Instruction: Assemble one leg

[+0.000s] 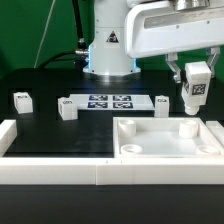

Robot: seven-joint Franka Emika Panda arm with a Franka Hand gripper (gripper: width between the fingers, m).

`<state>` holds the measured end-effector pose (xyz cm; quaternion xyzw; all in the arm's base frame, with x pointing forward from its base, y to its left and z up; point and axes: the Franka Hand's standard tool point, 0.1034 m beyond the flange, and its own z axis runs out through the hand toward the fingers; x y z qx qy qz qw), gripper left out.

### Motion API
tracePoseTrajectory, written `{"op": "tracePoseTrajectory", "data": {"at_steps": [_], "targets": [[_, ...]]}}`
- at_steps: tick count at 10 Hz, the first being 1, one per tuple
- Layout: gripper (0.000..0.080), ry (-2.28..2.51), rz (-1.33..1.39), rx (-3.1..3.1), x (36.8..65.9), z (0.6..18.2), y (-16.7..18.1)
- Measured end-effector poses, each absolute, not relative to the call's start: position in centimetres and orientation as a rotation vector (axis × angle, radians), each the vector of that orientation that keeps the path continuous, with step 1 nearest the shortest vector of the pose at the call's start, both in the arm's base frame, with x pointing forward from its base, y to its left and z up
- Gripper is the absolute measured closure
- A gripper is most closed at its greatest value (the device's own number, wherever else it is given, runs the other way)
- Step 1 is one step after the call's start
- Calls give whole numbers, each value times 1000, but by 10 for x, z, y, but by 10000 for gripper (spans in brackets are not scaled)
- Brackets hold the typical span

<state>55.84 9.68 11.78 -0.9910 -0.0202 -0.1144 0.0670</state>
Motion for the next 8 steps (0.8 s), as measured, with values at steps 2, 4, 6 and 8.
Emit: {"op": "tracePoseTrajectory", "data": {"at_steps": [2,4,6,8], "targets": [[509,-55,-404,-2985,560,118,95],[509,-59,-564,-2975,557,114,96],[509,-59,-576,-2968,574,113,97],[509,-54,-597,-2956,594,114,100]]}}
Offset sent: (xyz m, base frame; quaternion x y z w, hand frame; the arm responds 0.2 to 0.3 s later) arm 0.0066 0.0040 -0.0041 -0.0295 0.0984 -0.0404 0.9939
